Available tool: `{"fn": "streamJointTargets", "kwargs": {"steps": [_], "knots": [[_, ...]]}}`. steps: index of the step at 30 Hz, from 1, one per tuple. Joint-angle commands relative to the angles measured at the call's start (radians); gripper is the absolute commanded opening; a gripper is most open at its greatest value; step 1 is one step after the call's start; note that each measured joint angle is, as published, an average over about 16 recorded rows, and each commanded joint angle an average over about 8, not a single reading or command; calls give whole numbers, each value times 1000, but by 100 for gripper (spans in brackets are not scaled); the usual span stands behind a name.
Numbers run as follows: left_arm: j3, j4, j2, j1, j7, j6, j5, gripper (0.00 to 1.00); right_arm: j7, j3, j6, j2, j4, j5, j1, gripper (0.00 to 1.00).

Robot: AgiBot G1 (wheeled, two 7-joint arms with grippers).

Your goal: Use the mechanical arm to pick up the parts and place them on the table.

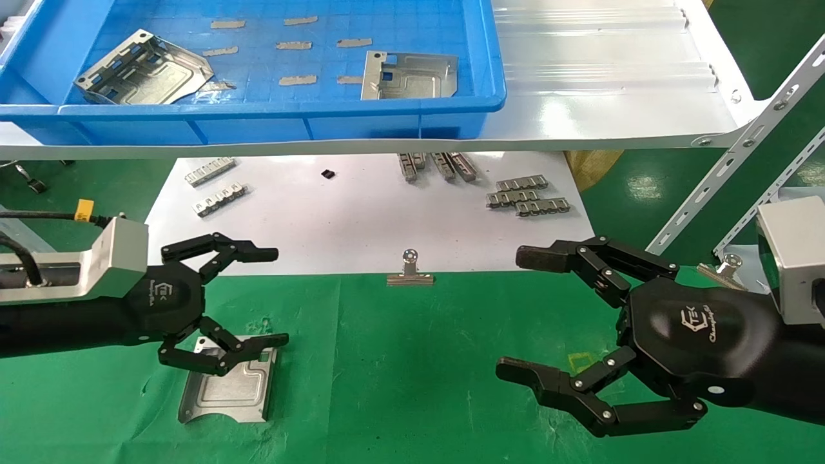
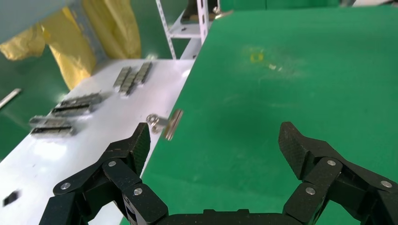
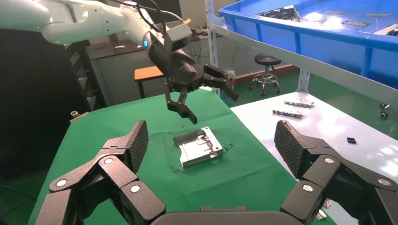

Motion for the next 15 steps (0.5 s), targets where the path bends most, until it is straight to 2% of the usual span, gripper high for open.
{"fn": "streamJointTargets", "kwargs": {"steps": [1,15], "knots": [[-22,-35,-7,21,-25,-3,-9,100,0,0,0,0,0,0,0,100],[-173,-284,-56,172,-202,-28,-76,100,0,0,0,0,0,0,0,100]]}}
